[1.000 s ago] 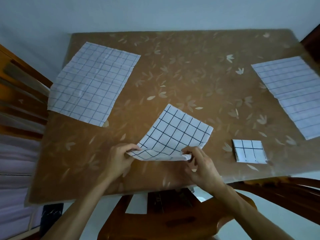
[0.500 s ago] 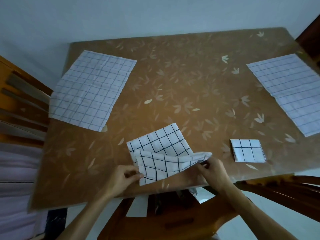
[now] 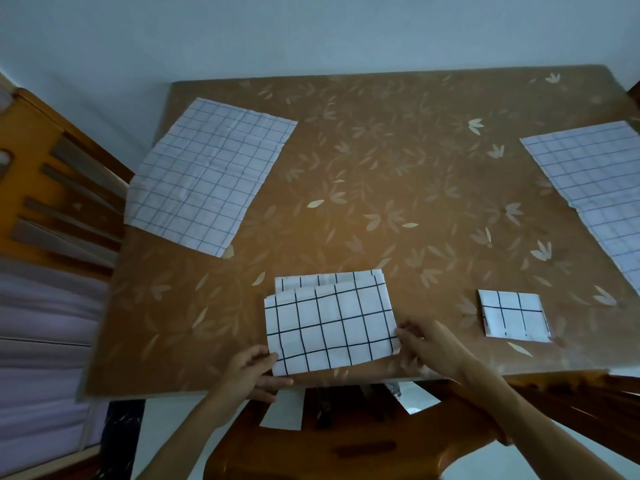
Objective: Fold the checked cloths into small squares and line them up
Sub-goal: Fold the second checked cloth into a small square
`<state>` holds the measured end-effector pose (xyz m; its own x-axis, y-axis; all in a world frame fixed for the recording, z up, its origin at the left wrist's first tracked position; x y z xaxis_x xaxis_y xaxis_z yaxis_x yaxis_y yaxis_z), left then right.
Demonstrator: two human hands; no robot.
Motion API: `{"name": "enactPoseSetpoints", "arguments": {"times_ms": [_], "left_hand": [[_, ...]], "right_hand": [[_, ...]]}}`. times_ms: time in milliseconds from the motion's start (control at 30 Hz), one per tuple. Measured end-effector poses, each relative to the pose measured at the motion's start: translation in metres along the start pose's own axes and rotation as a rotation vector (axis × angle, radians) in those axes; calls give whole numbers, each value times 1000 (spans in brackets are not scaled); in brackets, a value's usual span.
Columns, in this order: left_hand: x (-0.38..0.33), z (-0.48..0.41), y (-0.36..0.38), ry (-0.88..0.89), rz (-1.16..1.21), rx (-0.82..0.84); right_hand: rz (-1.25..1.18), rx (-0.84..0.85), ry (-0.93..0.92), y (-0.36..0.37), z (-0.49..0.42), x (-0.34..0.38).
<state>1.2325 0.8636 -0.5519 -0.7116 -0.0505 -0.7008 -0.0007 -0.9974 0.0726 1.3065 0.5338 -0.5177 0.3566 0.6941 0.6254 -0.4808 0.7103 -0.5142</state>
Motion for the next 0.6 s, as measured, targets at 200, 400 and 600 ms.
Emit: {"name": "enactPoseSetpoints", "arguments": {"times_ms": [200, 400, 600], "left_hand": [[3, -16, -3, 39, -50, -101], [-5, -19, 3, 104, -127, -89], [-16, -15, 7, 135, -191, -70]], "right_hand": [[-146, 133, 114, 25, -10, -14], [-17, -66, 248, 23, -16, -27], [-151, -159, 289, 27, -18, -35]]}}
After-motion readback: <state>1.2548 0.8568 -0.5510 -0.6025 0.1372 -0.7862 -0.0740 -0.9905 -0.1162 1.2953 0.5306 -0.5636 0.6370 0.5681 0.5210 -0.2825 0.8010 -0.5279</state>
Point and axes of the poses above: each hand's wrist, its own z-axis away from the middle knuckle, its own y-axis out of the palm, x = y × z, the point moved 7 cm from there along -z, towards the middle knuckle, and after that the axes turned 6 degrees about y, right-handed, at the moved point
